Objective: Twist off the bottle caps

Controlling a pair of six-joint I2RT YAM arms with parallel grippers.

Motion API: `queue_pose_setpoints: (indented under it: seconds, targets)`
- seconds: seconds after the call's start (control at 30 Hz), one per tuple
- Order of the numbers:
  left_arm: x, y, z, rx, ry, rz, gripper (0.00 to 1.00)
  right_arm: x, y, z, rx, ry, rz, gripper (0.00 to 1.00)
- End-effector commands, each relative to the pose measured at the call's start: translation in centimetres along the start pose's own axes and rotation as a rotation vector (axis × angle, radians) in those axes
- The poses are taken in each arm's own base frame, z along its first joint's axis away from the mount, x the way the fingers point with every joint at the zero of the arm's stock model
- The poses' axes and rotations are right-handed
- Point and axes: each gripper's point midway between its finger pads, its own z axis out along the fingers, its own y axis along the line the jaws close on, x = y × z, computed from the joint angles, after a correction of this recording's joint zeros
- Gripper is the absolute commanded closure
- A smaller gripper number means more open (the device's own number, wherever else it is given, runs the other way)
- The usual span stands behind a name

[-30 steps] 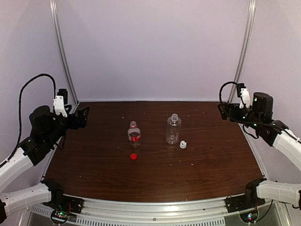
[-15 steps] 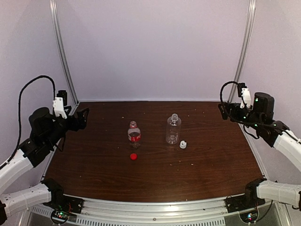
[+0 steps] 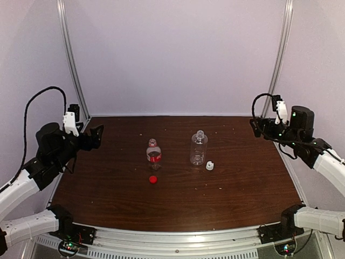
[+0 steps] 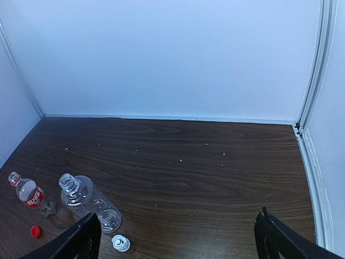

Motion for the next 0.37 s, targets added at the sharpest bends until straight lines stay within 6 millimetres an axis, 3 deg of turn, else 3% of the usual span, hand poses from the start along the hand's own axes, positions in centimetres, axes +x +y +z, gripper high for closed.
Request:
queue_pose_setpoints:
  seconds: [0.0,0.33]
  targets:
    - [-1.25,-0.1,0.01,0.009,-0.041,0.009,0.02,-0.5,0.04,0.12,-0.006,-0.021,-0.007,0.0]
    - [-1.1,-0.22,0.18,0.014,-0.031,0.011,0.02,-0.3,0.1,0.3,-0.011,-0.014,-0.007,0.0]
